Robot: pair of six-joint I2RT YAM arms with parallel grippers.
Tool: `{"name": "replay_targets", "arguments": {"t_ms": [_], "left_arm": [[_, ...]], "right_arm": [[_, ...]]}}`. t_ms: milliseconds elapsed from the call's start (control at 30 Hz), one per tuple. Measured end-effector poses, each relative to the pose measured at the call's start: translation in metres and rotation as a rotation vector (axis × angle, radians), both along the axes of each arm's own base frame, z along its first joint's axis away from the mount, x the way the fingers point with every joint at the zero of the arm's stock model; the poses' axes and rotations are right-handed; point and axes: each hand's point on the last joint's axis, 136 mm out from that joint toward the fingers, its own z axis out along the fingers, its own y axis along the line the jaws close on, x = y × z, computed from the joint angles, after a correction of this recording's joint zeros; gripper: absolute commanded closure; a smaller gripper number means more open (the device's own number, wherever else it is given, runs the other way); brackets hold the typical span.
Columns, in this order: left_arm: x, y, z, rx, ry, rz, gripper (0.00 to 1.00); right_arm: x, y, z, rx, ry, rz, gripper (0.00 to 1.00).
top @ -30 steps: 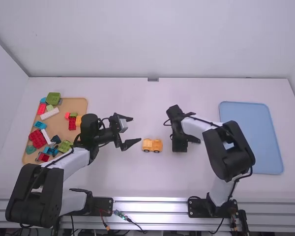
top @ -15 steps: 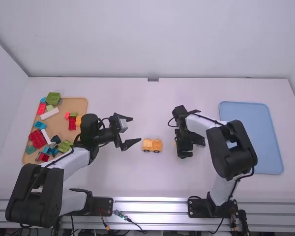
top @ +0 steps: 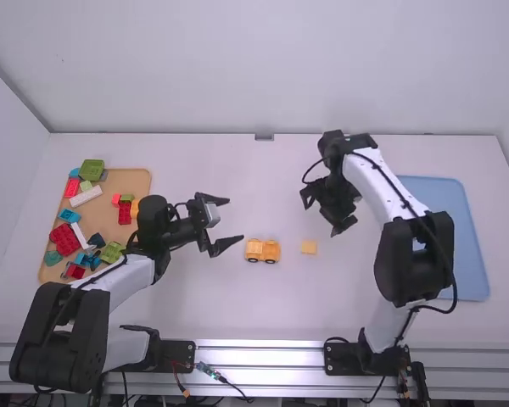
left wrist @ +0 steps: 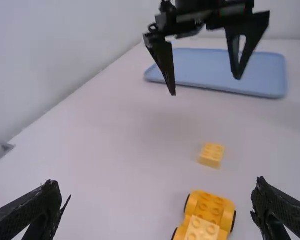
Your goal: Assemble lego blocks to make yellow taxi
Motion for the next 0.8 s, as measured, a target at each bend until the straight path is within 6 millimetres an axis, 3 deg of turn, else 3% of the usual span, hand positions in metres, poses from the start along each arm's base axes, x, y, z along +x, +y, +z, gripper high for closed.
{"name": "replay_targets", "arguments": {"t_ms": [133, 267, 600, 800], "left_arm": [[0.0, 0.0, 0.0, 0.0, -0.003, 0.0, 0.01], [0.0, 0.0, 0.0, 0.0, -0.003, 0.0, 0.01], [0.001, 0.0, 0.003, -0.002, -0.02, 0.0, 0.01], [0.0, 0.0, 0.0, 0.0, 0.002, -0.001, 0.01]], "right_arm": [[0.031, -0.022, 0.012, -0.046, -0.144, 0.23, 0.01], [0.045, -0.044, 0.011, -0.103, -0.201, 0.394, 0.01], [0.042, -0.072, 0.009, -0.118, -0.179, 0.489, 0.01], [0.073, -0.074, 0.011, -0.1, -0.314, 0.537, 0.01]]}}
